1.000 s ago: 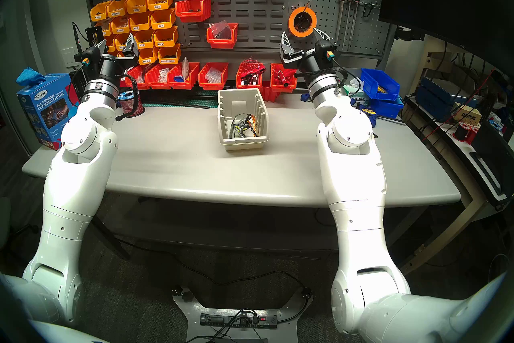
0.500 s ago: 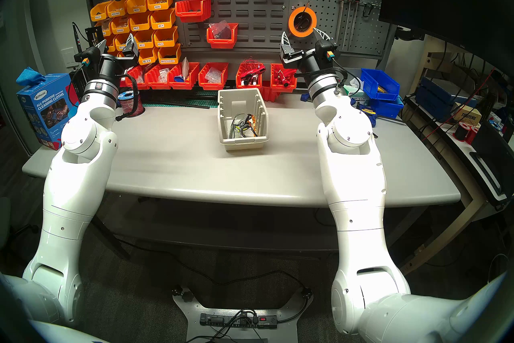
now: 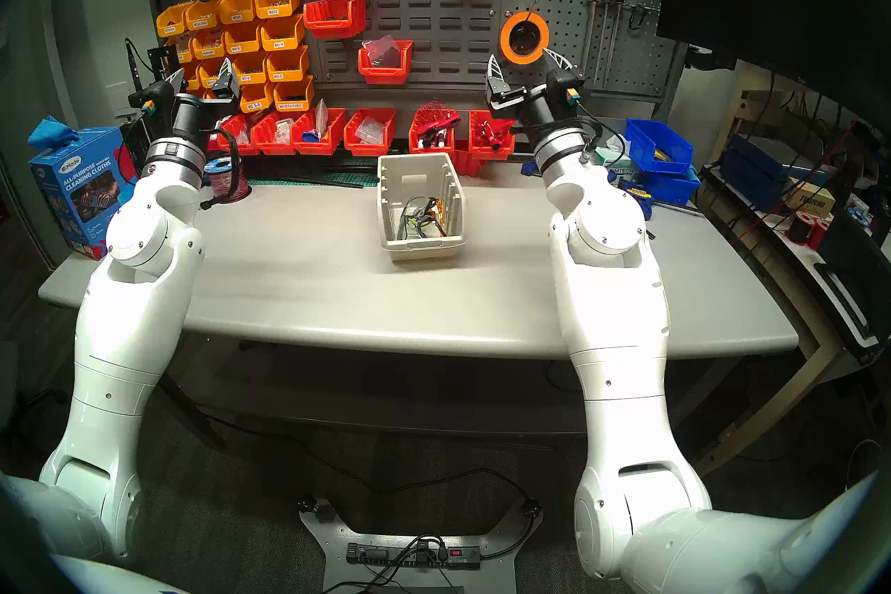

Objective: Take out tools from the storage box

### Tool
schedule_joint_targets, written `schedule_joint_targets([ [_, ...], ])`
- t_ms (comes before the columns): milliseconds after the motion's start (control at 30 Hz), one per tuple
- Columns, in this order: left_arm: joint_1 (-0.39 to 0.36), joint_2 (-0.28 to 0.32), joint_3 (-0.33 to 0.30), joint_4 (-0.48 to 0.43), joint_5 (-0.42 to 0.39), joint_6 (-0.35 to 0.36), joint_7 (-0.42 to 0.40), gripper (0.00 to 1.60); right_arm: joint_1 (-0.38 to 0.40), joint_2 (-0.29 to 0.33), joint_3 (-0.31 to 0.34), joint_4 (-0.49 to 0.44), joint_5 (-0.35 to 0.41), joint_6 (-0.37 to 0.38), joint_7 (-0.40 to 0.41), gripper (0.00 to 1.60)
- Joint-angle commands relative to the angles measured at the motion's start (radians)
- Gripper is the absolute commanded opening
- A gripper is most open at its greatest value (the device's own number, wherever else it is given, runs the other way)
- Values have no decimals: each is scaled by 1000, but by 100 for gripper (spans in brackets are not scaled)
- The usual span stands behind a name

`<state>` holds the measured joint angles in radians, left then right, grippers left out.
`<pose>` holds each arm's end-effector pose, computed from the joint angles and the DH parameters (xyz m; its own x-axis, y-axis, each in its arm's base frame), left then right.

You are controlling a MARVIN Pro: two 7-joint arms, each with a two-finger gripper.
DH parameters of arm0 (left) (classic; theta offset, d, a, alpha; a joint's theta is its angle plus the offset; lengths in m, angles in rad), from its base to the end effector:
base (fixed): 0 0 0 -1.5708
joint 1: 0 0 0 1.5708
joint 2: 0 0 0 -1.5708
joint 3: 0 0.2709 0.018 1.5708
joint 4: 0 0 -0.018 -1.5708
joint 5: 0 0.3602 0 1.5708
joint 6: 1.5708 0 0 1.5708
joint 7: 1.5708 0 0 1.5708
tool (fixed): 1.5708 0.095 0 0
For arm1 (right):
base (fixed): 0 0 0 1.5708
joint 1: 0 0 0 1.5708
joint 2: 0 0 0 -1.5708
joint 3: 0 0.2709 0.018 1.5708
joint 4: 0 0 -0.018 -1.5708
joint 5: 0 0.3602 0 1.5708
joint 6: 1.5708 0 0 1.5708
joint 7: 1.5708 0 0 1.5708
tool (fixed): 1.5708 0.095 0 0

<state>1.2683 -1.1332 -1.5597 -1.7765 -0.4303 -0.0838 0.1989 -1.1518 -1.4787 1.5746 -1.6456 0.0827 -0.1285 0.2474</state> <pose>0.4955 0.0971 -0.0253 -0.5378 0.0107 0.8430 0.0809 -0.9947 0.0642 0.5267 -0.0019 -0.0307 -0.5829 0.0089 0.8125 0.1973 -0.9685 0.1522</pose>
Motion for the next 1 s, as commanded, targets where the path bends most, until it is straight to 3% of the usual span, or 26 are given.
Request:
schedule_joint_targets([
  [0, -7, -6, 13, 5, 1, 2, -3, 160, 40, -65, -104, -109, 63, -27, 82, 160],
  [333, -13, -4, 21, 12, 1, -1, -2, 160, 24, -61, -113, -141, 120, -18, 126, 160],
  [500, -18, -3, 25, 18, 2, -5, 0, 160, -14, -37, -112, -214, 185, 53, 169, 160],
  [700, -20, -3, 26, 20, 2, -7, 1, 160, -43, -23, -103, -282, 203, 144, 166, 160],
  [967, -20, -3, 25, 20, 3, -7, 0, 160, -45, -22, -99, -294, 207, 176, 164, 160],
])
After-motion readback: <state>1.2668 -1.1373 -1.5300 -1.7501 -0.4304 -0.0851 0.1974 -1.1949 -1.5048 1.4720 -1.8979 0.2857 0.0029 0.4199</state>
